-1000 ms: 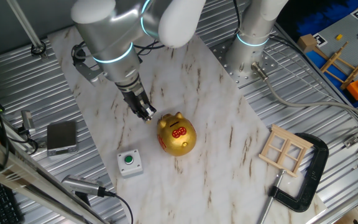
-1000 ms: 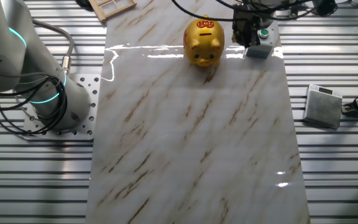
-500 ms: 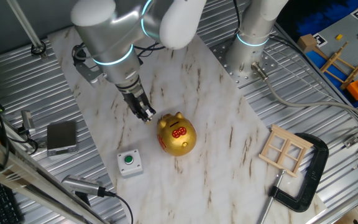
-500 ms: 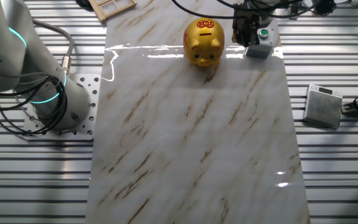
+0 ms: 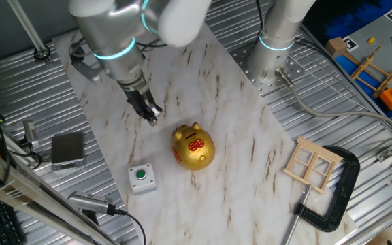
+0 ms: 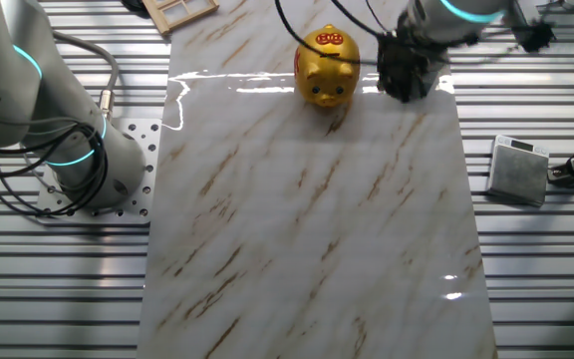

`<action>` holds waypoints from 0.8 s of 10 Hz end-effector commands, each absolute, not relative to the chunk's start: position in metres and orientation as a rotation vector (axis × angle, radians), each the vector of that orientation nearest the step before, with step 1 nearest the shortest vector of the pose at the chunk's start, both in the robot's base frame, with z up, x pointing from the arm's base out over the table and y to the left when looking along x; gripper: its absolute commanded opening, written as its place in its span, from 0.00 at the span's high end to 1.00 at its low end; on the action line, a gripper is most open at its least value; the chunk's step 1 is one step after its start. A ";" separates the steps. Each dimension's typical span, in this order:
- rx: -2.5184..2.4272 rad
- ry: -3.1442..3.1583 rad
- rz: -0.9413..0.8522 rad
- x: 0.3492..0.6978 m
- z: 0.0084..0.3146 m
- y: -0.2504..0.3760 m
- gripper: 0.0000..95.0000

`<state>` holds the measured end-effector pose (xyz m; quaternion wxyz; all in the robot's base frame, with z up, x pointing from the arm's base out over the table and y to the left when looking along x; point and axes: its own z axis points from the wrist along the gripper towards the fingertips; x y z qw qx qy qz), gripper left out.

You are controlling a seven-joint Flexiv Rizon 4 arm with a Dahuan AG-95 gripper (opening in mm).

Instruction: Drop coins into a piggy bank

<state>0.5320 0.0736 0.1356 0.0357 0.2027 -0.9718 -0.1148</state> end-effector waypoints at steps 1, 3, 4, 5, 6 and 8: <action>0.800 -2.948 -0.335 0.540 0.126 0.036 1.00; 0.877 -2.931 -0.334 0.540 0.120 0.027 1.00; 0.911 -2.922 -0.324 0.538 0.119 0.022 1.00; 0.923 -2.917 -0.307 0.536 0.119 0.019 1.00; 0.931 -2.914 -0.279 0.535 0.121 0.018 1.00; 0.947 -2.910 -0.281 0.534 0.122 0.017 1.00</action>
